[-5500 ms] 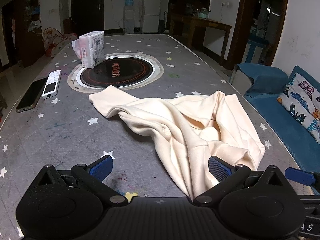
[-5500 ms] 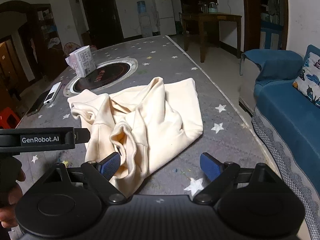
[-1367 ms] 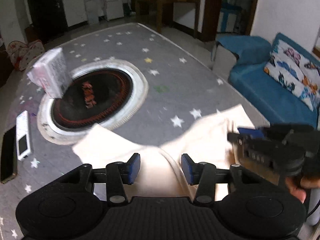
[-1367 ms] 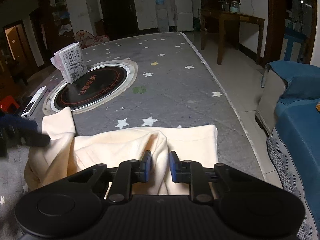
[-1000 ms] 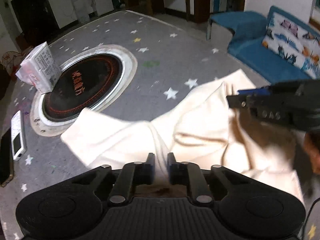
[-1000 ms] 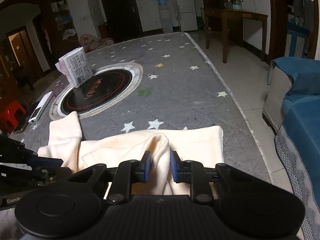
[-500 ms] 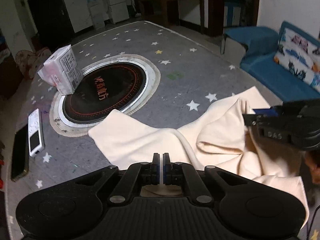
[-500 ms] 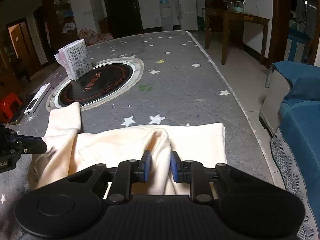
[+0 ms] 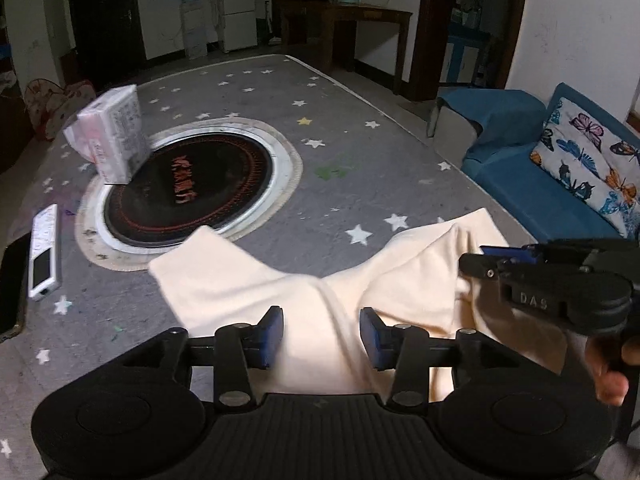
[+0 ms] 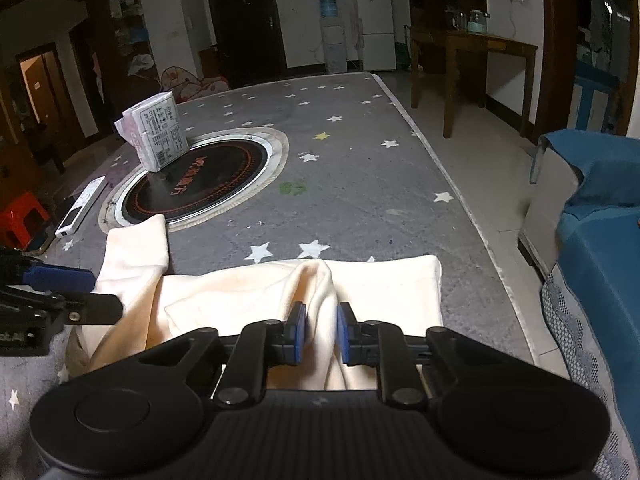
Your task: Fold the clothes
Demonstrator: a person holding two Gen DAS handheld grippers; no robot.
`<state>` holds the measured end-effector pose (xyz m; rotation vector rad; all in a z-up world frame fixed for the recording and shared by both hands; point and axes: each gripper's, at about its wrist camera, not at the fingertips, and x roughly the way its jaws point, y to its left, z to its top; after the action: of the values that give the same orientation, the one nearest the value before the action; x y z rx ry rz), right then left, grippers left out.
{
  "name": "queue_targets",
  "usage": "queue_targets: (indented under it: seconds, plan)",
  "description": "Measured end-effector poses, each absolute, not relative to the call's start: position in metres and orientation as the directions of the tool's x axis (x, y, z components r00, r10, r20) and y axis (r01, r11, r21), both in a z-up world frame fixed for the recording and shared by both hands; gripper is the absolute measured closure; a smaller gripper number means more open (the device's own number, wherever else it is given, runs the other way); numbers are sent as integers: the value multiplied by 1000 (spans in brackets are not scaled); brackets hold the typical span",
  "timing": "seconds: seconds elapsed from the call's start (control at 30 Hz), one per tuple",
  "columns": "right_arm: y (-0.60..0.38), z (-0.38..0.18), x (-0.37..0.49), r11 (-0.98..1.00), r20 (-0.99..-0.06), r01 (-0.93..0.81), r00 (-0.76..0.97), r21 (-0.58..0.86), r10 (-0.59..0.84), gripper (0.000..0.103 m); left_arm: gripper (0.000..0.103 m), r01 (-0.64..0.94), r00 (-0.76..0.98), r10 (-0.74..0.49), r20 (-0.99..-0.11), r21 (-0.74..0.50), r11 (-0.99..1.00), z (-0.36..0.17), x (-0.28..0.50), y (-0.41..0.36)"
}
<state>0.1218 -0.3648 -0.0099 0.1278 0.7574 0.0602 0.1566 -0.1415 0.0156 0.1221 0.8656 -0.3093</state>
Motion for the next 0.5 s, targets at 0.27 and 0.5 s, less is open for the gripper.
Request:
queue_targets:
  seconds: [0.27, 0.5]
  plan:
    - [-366, -17, 130, 990, -703, -3, 704, 141, 102, 86, 75, 299, 557, -191, -808, -19, 954, -9, 171, -155]
    - [-359, -15, 128, 996, -700, -11, 710, 93, 73, 93, 97, 288, 581, -165, -797, 11, 958, -10, 165, -149]
